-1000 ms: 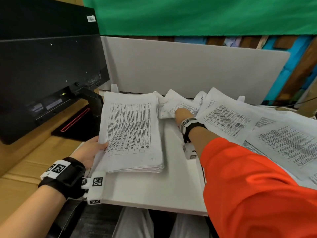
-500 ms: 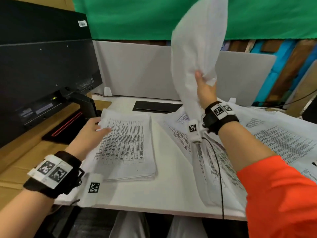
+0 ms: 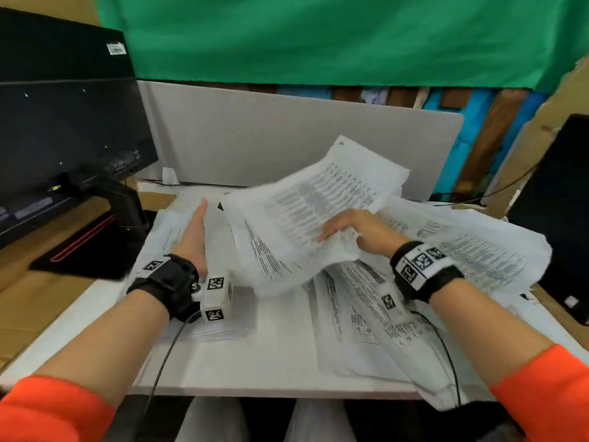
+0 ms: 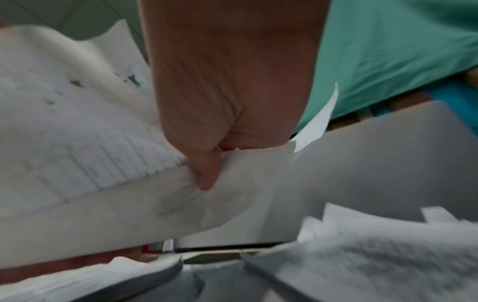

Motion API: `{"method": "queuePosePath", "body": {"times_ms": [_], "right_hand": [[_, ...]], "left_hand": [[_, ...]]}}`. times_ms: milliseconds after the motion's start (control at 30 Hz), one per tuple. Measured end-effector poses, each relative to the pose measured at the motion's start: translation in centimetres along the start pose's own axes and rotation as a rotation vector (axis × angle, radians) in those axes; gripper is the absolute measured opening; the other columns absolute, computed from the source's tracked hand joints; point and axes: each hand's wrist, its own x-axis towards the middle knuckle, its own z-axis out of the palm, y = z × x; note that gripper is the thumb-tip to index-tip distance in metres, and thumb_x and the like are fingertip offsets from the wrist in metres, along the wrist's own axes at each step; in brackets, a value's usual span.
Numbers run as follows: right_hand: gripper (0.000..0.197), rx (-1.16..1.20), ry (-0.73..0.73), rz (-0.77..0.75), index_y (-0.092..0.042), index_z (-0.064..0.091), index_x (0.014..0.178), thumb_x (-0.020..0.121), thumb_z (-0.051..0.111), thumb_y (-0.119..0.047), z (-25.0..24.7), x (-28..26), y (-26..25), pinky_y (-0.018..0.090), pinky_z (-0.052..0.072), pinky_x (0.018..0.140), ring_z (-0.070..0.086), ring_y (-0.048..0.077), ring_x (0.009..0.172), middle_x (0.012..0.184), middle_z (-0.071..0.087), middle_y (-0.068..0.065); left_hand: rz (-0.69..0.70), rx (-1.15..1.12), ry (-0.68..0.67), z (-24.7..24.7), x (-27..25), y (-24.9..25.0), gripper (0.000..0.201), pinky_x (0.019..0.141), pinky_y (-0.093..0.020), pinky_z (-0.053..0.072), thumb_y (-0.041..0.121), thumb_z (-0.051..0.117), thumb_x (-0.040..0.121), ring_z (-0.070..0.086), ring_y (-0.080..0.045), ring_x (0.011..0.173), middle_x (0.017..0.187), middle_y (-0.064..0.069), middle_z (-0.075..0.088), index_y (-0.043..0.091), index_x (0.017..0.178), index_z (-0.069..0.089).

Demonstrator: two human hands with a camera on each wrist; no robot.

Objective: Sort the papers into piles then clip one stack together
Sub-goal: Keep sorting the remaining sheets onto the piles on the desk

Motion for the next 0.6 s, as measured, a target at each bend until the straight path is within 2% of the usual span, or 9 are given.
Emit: {"method": "queuePosePath", "body": {"times_ms": [67,100,167,233,267,367,433,500,600], "right_hand": [[0.047,0.041,-0.003,0.012,-0.018,0.073,0.114,0.082,0.058,0.013,1.1,-1.3,0.2,0.036,0.042,0.106,0.060,0.019,0.115,0.124,0.068,0.004],[0.045,0.053,-0.009,0.041,-0.019,0.070,0.121,0.085,0.059,0.007,1.6,-1.8,0.8,0.040,0.044,0.106,0.059,0.019,0.114,0.126,0.065,0.002],[0.057,-0.028,-0.088,0.258,-0.023,0.051,0.140,0.088,0.063,-0.003,2.5,-1.8,2.3,0.044,0.041,0.109,0.051,0.020,0.123,0.137,0.052,-0.002],[0.078,-0.044,-0.071,0.590,-0.027,0.032,0.150,0.084,0.064,-0.004,3.0,-1.6,4.8,0.049,0.035,0.113,0.038,0.032,0.136,0.149,0.037,0.011],[0.077,0.077,0.039,0.763,-0.024,0.029,0.151,0.083,0.061,-0.004,3.1,-1.6,5.9,0.048,0.037,0.111,0.038,0.037,0.135,0.148,0.036,0.017],[0.051,0.741,0.471,1.067,-0.002,0.046,0.135,0.087,0.061,-0.011,3.3,-2.0,9.2,0.037,0.051,0.080,0.060,0.032,0.095,0.106,0.059,0.016],[0.024,1.030,0.472,1.093,0.000,0.059,0.108,0.089,0.067,-0.013,4.0,-2.1,9.8,0.032,0.058,0.066,0.062,0.026,0.074,0.089,0.062,0.016],[0.008,1.132,0.409,1.082,-0.002,0.063,0.089,0.089,0.068,-0.008,4.5,-2.0,8.9,0.026,0.059,0.058,0.061,0.023,0.068,0.084,0.063,0.018],[0.008,1.220,0.345,1.103,-0.002,0.062,0.084,0.086,0.069,0.002,4.9,-1.3,8.0,0.034,0.058,0.049,0.059,0.023,0.065,0.075,0.061,0.014]], "left_hand": [[-0.098,0.068,-0.013,-0.6,1.0,-1.5,0.060,0.087,-0.039,0.049,0.063,0.040,0.089,0.070,-0.024,0.094,0.102,-0.010,0.074,0.017,0.099,0.076],[-0.142,0.127,-0.031,-1.0,1.8,-2.1,0.053,0.086,-0.040,0.051,0.057,0.043,0.090,0.070,-0.026,0.095,0.103,-0.011,0.073,0.015,0.105,0.072],[-0.149,0.299,0.019,-1.5,2.6,-3.0,0.023,0.074,-0.037,0.055,0.021,0.046,0.096,0.072,-0.025,0.077,0.096,-0.012,0.072,0.008,0.097,0.064],[-0.167,0.413,0.081,-2.2,3.4,-3.8,0.023,0.085,-0.045,0.050,-0.007,0.040,0.094,0.067,-0.031,0.088,0.112,-0.021,0.063,0.002,0.100,0.060],[-0.169,0.429,0.098,-2.6,3.6,-3.9,0.027,0.091,-0.049,0.045,-0.011,0.038,0.093,0.062,-0.034,0.097,0.121,-0.023,0.058,0.000,0.105,0.059],[-0.185,0.428,0.144,-3.1,3.9,-4.2,0.034,0.093,-0.052,0.042,-0.009,0.039,0.095,0.056,-0.036,0.104,0.125,-0.024,0.056,-0.004,0.126,0.051],[-0.191,0.420,0.159,-3.2,3.9,-4.3,0.037,0.091,-0.054,0.042,-0.009,0.040,0.094,0.057,-0.037,0.103,0.118,-0.023,0.059,-0.001,0.129,0.048],[-0.171,0.419,0.156,-3.4,4.0,-4.4,0.041,0.092,-0.052,0.042,-0.011,0.041,0.093,0.058,-0.038,0.104,0.124,-0.023,0.057,-0.003,0.133,0.046],[-0.138,0.408,0.141,-3.7,3.9,-4.6,0.041,0.083,-0.047,0.047,-0.013,0.040,0.092,0.061,-0.031,0.089,0.114,-0.021,0.060,-0.006,0.131,0.046]]}}
